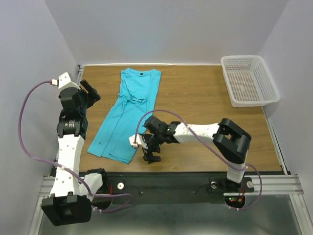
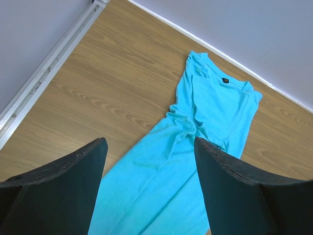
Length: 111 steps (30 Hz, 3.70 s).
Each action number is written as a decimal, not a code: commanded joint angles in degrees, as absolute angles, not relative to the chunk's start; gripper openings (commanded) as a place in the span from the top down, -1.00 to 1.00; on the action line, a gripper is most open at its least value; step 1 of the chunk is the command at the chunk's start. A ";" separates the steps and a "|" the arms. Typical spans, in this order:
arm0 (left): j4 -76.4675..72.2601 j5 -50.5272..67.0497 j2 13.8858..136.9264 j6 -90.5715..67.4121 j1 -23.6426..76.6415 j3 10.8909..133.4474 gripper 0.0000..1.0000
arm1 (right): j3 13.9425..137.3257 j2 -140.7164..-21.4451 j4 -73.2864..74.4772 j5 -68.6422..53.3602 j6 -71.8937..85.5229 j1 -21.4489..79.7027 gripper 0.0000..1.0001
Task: Fold and stack the t-shirts
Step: Fold the tshirt
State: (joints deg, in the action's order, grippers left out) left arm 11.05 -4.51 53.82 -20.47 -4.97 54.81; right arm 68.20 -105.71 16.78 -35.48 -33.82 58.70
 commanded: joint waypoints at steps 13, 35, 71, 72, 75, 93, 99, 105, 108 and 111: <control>12.75 -5.28 49.92 -16.52 -5.62 56.07 -0.67 | 82.98 -113.04 22.84 -19.34 -55.71 67.41 -1.00; 15.29 -4.39 42.98 -15.91 -5.80 54.49 -0.69 | 76.81 -112.84 13.54 -23.29 -66.79 69.96 -0.74; 18.99 -1.94 36.65 -15.82 -5.80 52.74 -0.69 | 62.52 -107.33 20.37 -23.12 -71.71 71.46 0.99; 18.72 -1.50 36.74 -15.91 -5.80 52.56 -0.69 | 61.19 -106.01 21.52 -23.20 -72.33 71.37 0.99; 18.02 1.39 37.00 -16.78 -5.80 51.33 -0.69 | 56.53 -100.30 25.65 -23.64 -74.70 70.58 0.99; 12.56 22.14 41.66 -21.97 -5.80 42.36 -0.68 | 42.45 -83.94 32.43 -22.06 -78.31 62.76 0.82; 17.74 26.54 41.40 -23.64 -5.71 40.87 -0.66 | 44.30 -81.31 32.61 -22.94 -76.56 60.47 0.00; 22.93 31.64 41.57 -26.10 -4.93 40.78 -0.61 | 46.14 -72.53 32.61 -23.12 -70.77 60.12 -0.22; 24.61 32.34 42.10 -27.24 -2.91 41.39 -0.56 | 48.60 -69.62 32.34 -21.98 -62.25 59.51 -0.26; 29.59 29.55 43.15 -27.86 -0.19 44.19 -0.55 | 51.40 -65.76 30.77 -23.54 -49.09 56.71 -0.42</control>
